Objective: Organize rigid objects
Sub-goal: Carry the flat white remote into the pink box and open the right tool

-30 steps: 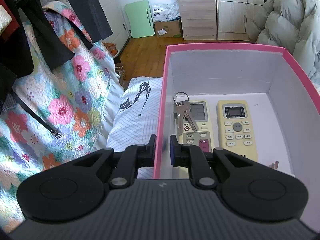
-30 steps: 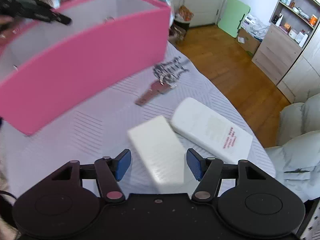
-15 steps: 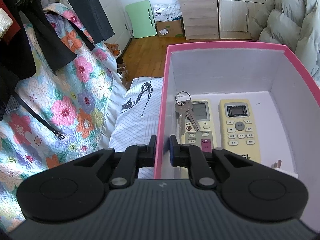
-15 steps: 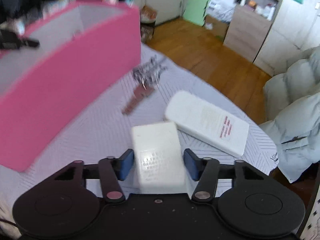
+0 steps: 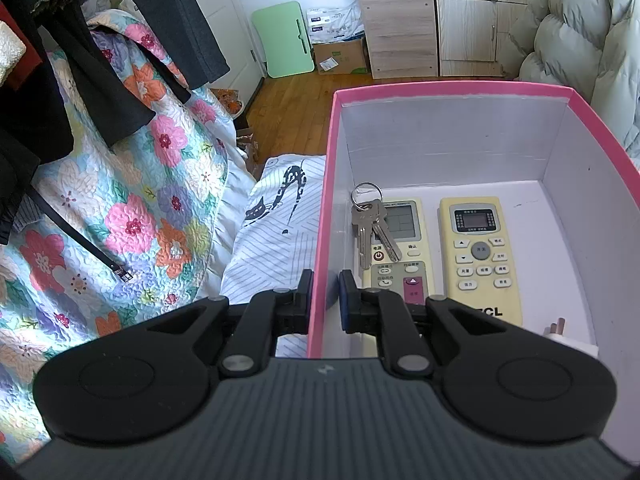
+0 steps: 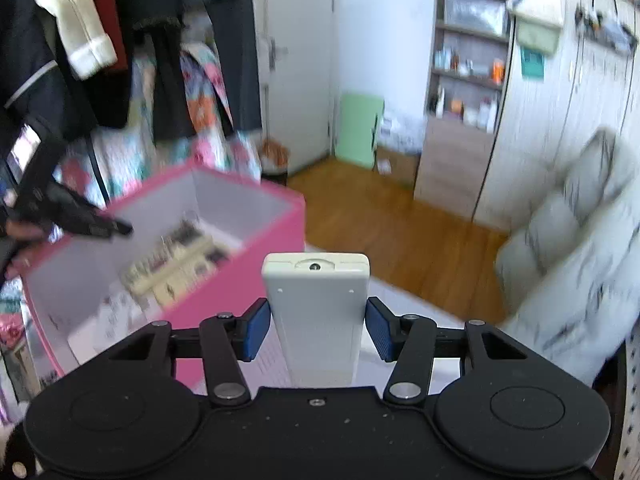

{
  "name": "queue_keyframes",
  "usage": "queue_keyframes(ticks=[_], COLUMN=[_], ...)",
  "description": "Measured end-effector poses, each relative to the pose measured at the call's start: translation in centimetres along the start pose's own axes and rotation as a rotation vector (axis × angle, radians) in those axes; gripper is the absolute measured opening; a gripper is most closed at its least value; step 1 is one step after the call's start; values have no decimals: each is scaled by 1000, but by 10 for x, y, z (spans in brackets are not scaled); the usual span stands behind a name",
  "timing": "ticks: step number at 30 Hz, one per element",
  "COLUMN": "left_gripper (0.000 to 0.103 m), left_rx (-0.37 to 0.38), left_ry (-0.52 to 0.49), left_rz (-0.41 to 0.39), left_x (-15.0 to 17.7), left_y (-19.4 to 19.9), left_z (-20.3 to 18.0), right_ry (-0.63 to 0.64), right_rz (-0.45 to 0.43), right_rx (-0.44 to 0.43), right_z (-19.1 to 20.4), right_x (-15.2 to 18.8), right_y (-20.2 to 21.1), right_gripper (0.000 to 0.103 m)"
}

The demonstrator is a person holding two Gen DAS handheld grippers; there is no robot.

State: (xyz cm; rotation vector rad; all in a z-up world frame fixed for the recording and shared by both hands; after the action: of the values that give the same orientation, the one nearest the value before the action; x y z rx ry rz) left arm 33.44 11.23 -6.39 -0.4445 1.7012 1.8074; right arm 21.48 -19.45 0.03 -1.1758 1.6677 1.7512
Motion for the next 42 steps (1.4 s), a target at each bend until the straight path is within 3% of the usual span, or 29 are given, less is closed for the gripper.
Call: queue_keyframes(ticks=[5,11,14,21,26,35,42], left_gripper=[12,12,12,12,12,12,12], left_rx=[2,-8,-6,-5,0,-1,-4], left_ry=[2,-15,-11,-7,-2,-1,-3], left_rz=[-3,-24,-23,-25,-27,-34,-35], left_x=[0,0,0,0,0,0,1], left_y=[1,5,6,7,8,6,6], left_z=[1,-1,-1,1,2,3,2], right_ry=[-18,-78,-101,-95,5,177,248], right_rz=[-129,-229,-207,-109,-26,88,89], right_rx=[-17,-172,-258,-351,-317,-255,-168], right_z=[16,51,72,118,127,126,134], right_x=[-45,-87,-94,-90,-72,-30,-21], right_y=[14,-1,-33,-113,-123,-77,-79], right_gripper=[57,58,58,57,57,57,57])
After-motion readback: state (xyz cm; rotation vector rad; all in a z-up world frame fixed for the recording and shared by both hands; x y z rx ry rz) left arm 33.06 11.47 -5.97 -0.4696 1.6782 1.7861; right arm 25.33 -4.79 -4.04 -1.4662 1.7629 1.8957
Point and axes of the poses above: each gripper's, at about its wrist camera, not at the fingertips, and y roughly against the way its jaws point, z to its left, x to its underside, the point moved 7 cm from there along -y, roughly the way its jaws point, and after that the axes turned 7 degrees about x, right-handed, at the moved point
